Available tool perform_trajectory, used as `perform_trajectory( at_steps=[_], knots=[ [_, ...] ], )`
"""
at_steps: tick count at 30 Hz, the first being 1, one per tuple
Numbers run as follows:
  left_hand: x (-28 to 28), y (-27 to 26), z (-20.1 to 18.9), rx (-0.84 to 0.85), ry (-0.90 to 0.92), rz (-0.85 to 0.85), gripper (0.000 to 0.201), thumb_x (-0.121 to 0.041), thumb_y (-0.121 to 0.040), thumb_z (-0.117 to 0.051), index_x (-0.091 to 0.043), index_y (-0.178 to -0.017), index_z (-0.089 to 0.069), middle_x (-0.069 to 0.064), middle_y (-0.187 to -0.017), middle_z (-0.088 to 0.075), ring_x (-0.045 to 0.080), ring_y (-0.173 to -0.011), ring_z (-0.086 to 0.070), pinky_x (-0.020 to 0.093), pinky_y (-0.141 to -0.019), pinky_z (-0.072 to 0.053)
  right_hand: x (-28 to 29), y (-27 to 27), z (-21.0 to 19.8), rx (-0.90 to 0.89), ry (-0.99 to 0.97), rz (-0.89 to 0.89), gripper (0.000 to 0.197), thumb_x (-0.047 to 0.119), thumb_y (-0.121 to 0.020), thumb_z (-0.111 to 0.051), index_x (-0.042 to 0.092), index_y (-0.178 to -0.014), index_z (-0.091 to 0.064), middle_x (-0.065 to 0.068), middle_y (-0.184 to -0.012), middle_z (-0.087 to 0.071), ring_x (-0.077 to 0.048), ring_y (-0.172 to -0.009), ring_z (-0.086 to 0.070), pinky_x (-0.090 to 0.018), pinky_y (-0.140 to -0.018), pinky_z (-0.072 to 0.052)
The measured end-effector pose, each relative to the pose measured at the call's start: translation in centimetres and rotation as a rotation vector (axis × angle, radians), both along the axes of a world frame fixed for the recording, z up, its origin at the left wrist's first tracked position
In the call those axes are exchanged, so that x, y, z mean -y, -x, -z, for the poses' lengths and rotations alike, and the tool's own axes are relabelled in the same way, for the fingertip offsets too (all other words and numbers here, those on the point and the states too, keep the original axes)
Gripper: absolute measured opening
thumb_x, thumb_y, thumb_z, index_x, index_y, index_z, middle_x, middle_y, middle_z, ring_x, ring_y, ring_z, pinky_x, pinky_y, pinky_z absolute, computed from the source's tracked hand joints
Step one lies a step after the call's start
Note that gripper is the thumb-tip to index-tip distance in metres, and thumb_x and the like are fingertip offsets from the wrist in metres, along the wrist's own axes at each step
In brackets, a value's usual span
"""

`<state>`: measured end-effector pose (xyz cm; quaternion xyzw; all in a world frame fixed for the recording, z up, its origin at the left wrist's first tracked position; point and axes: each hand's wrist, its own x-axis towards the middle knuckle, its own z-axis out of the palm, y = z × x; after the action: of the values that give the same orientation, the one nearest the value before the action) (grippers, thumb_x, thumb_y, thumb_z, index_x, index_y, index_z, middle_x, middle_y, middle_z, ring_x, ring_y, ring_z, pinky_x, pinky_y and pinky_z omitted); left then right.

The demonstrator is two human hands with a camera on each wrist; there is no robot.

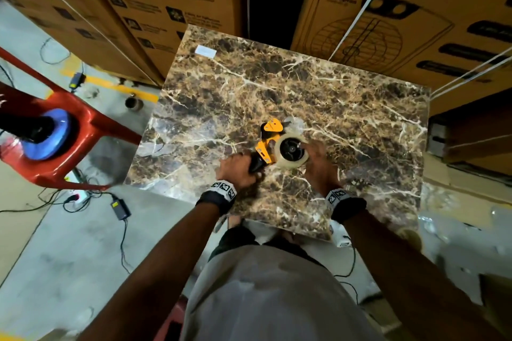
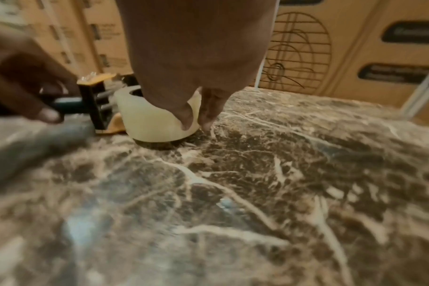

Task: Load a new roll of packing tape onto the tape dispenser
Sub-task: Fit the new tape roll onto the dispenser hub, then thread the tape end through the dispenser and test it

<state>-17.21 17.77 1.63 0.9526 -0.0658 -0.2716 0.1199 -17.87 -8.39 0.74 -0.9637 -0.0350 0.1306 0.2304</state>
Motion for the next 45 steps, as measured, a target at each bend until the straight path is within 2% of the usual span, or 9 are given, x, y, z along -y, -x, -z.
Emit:
perform_trajectory(
  at_steps=[4,10,15,22,27,31,34,39,45],
  knots=[
    [2.2,0.3,-0.4,-0.039,0.149,-0.117,0.067,-0.055,-0.078,-0.072,-0.013,-0.125,-0.05,0.014,-0.112,-0.069,0.037,-0.104,-0.066,0.042,-0.082,-0.053,-2.4,0.8,-1.0,0.141,-0.198,0.408,0.053,0.004,-0.071,-0.056,0.005,-0.124,-0.061,-0.02,-0.129,-0.051,-0.03,-0.106,-0.057,-0.023,-0.076,-0.04],
    [1.7,0.5,0.3,-0.211,0.592,-0.234,0.032,-0.002,-0.087,-0.061,-0.008,-0.118,-0.063,0.013,-0.107,-0.072,0.029,-0.097,-0.068,0.034,-0.084,-0.053,-7.7,3.0,0.4,0.061,-0.397,0.604,0.029,0.026,-0.082,-0.072,0.013,-0.107,-0.065,-0.016,-0.123,-0.062,-0.033,-0.11,-0.062,-0.045,-0.094,-0.052],
    [0.5,-1.3,-0.4,0.176,0.342,0.055,0.076,-0.006,-0.08,-0.061,-0.021,-0.15,-0.037,0.022,-0.13,-0.053,0.037,-0.093,-0.066,0.047,-0.073,-0.061,-8.5,3.3,1.2,-0.004,-0.335,0.538,0.037,0.016,-0.089,-0.076,0.01,-0.123,-0.062,-0.016,-0.144,-0.047,-0.024,-0.119,-0.055,-0.018,-0.086,-0.037],
    [1.7,-4.7,-2.0,0.24,0.008,0.414,0.055,-0.005,-0.091,-0.048,-0.013,-0.145,-0.042,0.023,-0.14,-0.037,0.042,-0.132,-0.034,0.048,-0.083,-0.058,-9.6,2.7,1.0,-0.171,-0.3,0.658,0.061,0.029,-0.091,-0.075,0.01,-0.14,-0.046,-0.018,-0.133,-0.057,-0.035,-0.115,-0.062,-0.038,-0.088,-0.049],
    [1.1,-2.8,-1.5,0.207,0.009,0.395,0.058,-0.017,-0.082,-0.068,-0.003,-0.135,-0.049,0.026,-0.14,-0.041,0.044,-0.134,-0.038,0.052,-0.094,-0.054,-10.7,2.4,0.5,-0.21,-0.234,0.705,0.075,0.016,-0.092,-0.07,0.003,-0.151,-0.025,-0.025,-0.136,-0.05,-0.045,-0.117,-0.059,-0.046,-0.091,-0.051],
    [-0.5,-0.8,0.2,0.189,0.392,0.253,0.033,-0.016,-0.087,-0.061,-0.007,-0.118,-0.062,0.018,-0.125,-0.049,0.039,-0.115,-0.054,0.047,-0.09,-0.054,-10.7,3.0,0.5,-0.228,-0.202,0.663,0.105,0.024,-0.084,-0.076,0.017,-0.156,0.0,-0.023,-0.141,-0.052,-0.044,-0.113,-0.063,-0.056,-0.092,-0.054],
    [-0.7,-1.4,0.0,0.262,0.549,0.044,0.022,-0.023,-0.094,-0.058,-0.013,-0.113,-0.065,0.012,-0.12,-0.048,0.033,-0.115,-0.052,0.04,-0.095,-0.049,-10.2,3.6,0.2,-0.194,-0.221,0.622,0.112,0.01,-0.078,-0.073,0.026,-0.158,0.004,-0.021,-0.118,-0.07,-0.039,-0.095,-0.07,-0.051,-0.082,-0.059],
    [1.5,-6.3,-3.0,0.239,0.314,0.044,0.052,-0.047,-0.092,-0.056,-0.013,-0.132,-0.057,0.02,-0.133,-0.047,0.041,-0.127,-0.041,0.052,-0.106,-0.039,-9.2,2.8,-1.8,-0.119,-0.155,0.587,0.102,0.006,-0.074,-0.068,0.02,-0.157,-0.01,-0.021,-0.097,-0.073,-0.042,-0.089,-0.07,-0.048,-0.072,-0.059],
    [4.4,-11.9,-8.4,0.141,0.058,0.192,0.106,-0.084,-0.069,-0.061,-0.007,-0.14,-0.047,0.019,-0.147,-0.045,0.04,-0.14,-0.03,0.062,-0.113,-0.024,-8.5,0.5,-6.4,0.054,-0.186,0.47,0.115,0.003,-0.074,-0.067,0.025,-0.162,0.004,-0.014,-0.082,-0.071,-0.036,-0.068,-0.066,-0.04,-0.06,-0.055]
  ],
)
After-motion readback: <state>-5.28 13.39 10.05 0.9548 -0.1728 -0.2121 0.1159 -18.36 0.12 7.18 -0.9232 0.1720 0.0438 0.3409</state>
